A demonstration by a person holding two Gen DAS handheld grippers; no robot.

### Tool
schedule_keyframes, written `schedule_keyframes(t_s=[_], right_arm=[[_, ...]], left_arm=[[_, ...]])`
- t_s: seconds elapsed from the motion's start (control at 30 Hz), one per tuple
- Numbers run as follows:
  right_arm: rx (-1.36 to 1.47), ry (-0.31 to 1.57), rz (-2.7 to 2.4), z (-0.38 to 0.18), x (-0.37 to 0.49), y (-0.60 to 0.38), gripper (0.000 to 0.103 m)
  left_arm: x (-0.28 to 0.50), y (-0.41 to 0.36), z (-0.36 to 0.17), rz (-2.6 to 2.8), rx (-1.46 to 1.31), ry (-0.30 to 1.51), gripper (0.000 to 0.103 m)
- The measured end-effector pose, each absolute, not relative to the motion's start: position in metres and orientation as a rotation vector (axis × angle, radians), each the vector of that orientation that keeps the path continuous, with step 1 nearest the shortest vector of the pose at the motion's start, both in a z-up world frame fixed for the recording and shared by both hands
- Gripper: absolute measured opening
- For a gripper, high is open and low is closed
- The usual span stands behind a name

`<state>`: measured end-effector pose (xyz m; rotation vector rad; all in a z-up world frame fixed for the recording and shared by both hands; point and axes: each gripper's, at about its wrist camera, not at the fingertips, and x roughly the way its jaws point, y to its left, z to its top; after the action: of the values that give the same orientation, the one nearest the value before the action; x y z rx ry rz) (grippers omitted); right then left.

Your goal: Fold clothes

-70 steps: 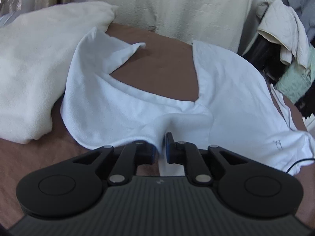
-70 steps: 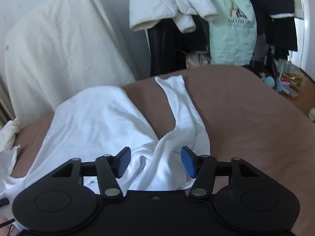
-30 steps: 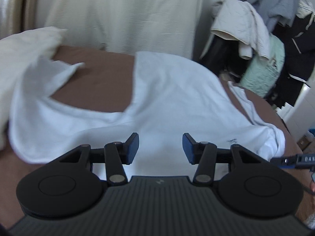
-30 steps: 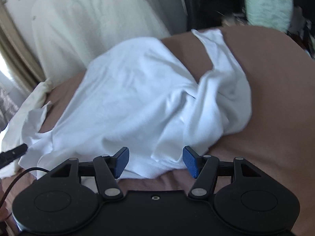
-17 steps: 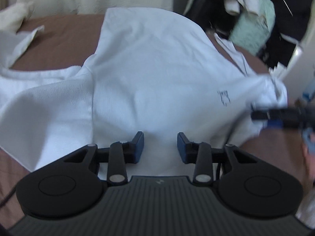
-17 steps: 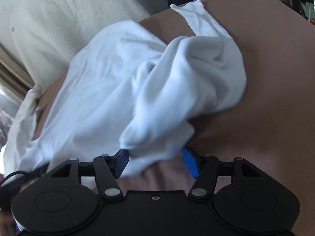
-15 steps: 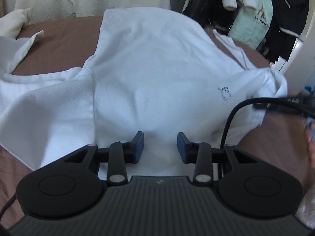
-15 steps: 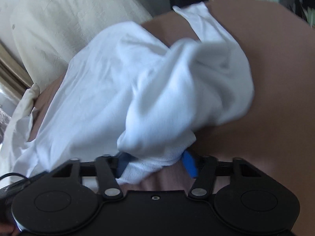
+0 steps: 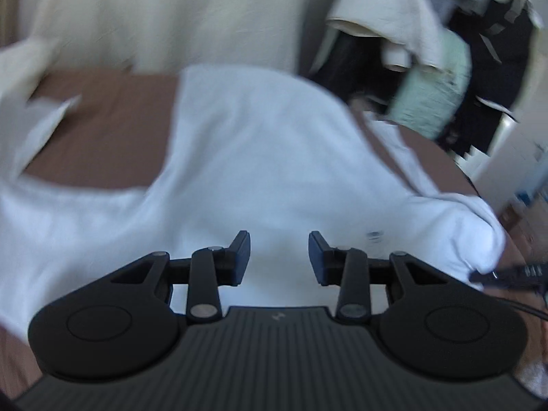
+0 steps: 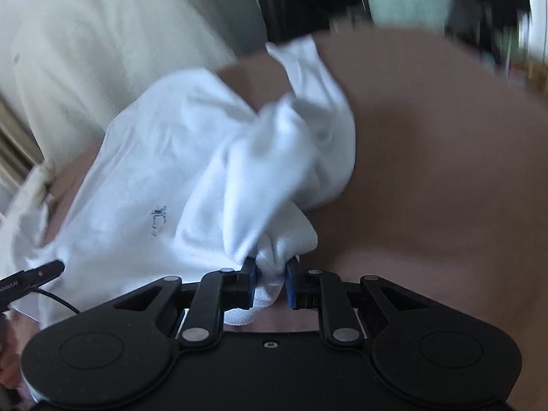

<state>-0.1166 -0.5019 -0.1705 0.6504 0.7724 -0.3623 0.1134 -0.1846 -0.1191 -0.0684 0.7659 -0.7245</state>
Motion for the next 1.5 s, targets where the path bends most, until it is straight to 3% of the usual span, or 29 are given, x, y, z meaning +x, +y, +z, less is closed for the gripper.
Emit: schedule_keyframes(t_s=[0.1,0.17,0.2,0.47,0.5,0.53,0.57,0.83,1.0,1.13,1.3,1.5], right_arm=[[0.675,0.751,-0.307,-0.168,-0.115,-0.504,0.027],[0.686,0.739,-0.268,-0.167,-0.115,-0.506,0.058],[0.681,0.738,-0.259,-0.167,-0.112,-0.505,0.06],[0.611,0.742,-0.201,-0.17,-0.09,-0.498,0.06],[0.602,0.743,-0.193,-0.17,-0.088,-0.498,0.056],[0.593,0.743,-0.186,-0.17,-0.085,-0.497,0.03],[0.584,0.744,-0.179,-0.171,-0.082,-0.496,0.022],[0.666,0.794,-0.15,-0.176,-0.09,-0.502,0.018],[0.781,0.844,-0.143,-0.18,-0.108,-0.51,0.022],[0.719,0.819,-0.209,-0.168,-0.113,-0.513,0.039],[0.667,0.604,-0.244,-0.134,-0.128,-0.523,0.048],[0.756,0.366,-0.253,-0.116,-0.131,-0.534,0.06]], left_arm=[[0.105,-0.222,-0.119,-0.817,0.056,0.805,0.037],[0.094,-0.239,-0.129,-0.881,0.099,0.846,0.037],[0.089,-0.243,-0.137,-0.905,0.102,0.87,0.036],[0.071,-0.23,-0.166,-0.894,-0.012,0.996,0.036],[0.073,-0.226,-0.165,-0.893,-0.04,1.011,0.036],[0.075,-0.222,-0.164,-0.89,-0.067,1.026,0.036],[0.077,-0.22,-0.163,-0.874,-0.07,1.027,0.036],[0.084,-0.194,-0.164,-0.759,-0.121,1.064,0.036],[0.085,-0.193,-0.16,-0.716,-0.09,1.059,0.033],[0.078,-0.202,-0.138,-0.723,-0.058,0.943,0.033],[0.078,-0.228,-0.109,-0.816,-0.057,0.837,0.034],[0.087,-0.282,-0.11,-0.907,-0.015,0.89,0.037]])
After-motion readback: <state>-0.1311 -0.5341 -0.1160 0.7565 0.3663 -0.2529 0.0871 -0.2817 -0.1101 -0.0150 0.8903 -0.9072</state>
